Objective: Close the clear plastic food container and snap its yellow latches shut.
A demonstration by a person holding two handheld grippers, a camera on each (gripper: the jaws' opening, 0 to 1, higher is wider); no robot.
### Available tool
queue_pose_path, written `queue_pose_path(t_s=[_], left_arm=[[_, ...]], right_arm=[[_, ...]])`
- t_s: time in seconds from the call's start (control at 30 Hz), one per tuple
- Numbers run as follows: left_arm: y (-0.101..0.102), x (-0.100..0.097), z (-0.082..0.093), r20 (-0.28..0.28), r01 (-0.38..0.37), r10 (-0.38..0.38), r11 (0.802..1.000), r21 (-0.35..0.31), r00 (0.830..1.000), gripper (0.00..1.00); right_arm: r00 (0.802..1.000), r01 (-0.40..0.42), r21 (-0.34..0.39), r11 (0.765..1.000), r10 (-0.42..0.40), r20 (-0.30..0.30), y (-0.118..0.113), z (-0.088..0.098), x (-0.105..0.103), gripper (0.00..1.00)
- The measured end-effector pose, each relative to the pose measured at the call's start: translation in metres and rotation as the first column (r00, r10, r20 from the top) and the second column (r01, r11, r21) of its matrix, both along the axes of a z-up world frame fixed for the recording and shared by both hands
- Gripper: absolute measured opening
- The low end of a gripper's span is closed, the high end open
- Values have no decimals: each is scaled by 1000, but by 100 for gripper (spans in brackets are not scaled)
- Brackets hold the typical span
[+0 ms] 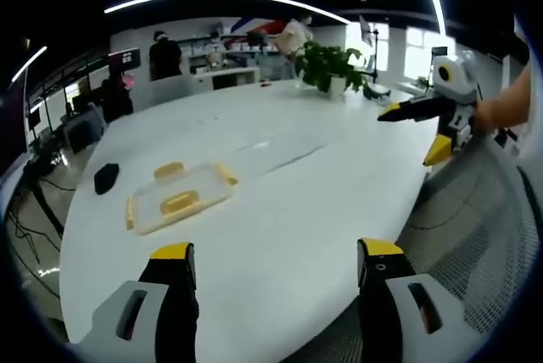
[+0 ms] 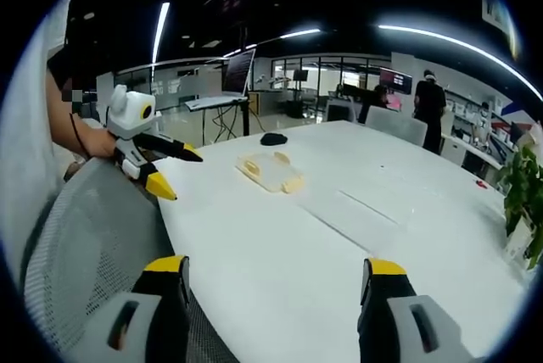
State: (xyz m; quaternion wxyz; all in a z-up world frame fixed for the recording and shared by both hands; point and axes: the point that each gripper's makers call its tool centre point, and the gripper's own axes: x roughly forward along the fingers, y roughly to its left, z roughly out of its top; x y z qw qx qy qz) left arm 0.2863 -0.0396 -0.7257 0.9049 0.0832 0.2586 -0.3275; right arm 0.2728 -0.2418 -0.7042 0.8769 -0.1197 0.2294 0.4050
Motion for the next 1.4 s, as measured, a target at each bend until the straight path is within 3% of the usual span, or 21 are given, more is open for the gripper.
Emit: queue_pose_path(t_s=[0.23, 0.7, 0.87, 1.2, 1.4], left_arm=[[-6, -2, -3, 4, 50, -51, 998, 35, 999, 75], [-2, -3, -6, -22, 27, -26, 999, 37, 999, 74], [1, 3, -1, -9, 5, -5, 1000, 30, 1000, 74], [-1, 2, 6, 0, 67, -67, 997, 27, 998, 74], [7, 6, 5, -2, 81, -81, 996, 28, 997, 73]], right_arm=[[1000, 13, 7, 1000, -13, 5, -3, 1, 3, 82], [997, 72, 33, 997, -72, 0, -13, 5, 10, 81], [999, 51, 26, 998, -51, -9, -9, 4, 10, 81], [1000, 1, 1, 1000, -1, -13, 0, 3, 7, 81], [1000, -15, -12, 1000, 14, -15, 3, 1, 8, 81]])
